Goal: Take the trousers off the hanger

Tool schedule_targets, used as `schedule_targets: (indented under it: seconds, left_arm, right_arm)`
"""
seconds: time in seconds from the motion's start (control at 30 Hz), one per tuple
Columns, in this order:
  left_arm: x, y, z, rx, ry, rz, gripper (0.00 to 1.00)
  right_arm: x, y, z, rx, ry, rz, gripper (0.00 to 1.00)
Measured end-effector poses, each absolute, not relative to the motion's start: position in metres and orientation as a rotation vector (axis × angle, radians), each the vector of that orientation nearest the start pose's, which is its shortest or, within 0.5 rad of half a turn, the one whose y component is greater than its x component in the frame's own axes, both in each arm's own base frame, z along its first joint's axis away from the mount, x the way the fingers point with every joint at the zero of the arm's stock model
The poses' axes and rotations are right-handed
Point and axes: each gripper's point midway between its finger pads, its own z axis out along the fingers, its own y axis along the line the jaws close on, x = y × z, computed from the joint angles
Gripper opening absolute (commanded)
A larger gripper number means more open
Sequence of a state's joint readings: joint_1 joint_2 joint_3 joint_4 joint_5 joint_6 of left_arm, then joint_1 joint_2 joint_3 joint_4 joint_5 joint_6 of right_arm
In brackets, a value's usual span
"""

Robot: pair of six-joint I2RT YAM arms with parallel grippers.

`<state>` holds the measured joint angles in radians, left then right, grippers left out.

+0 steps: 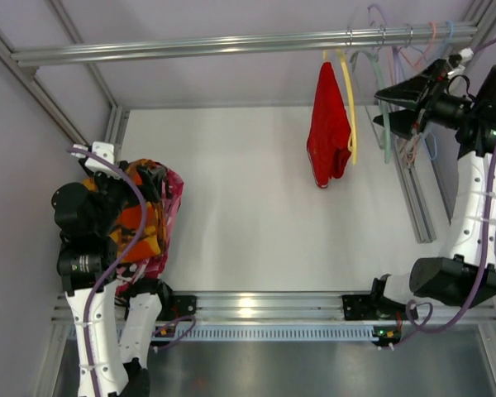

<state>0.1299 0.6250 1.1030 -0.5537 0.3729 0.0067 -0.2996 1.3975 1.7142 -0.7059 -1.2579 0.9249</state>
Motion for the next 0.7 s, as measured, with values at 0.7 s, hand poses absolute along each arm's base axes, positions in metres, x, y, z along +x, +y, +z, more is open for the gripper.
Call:
schedule_targets:
  seconds: [0.7]
  left_arm:
    - [0.226,-0.036,0.366,0.129,1.745,-0.250,0.98]
  right_arm:
    - [0.250,0.068,0.446,0.052,1.937,0.941,0.99]
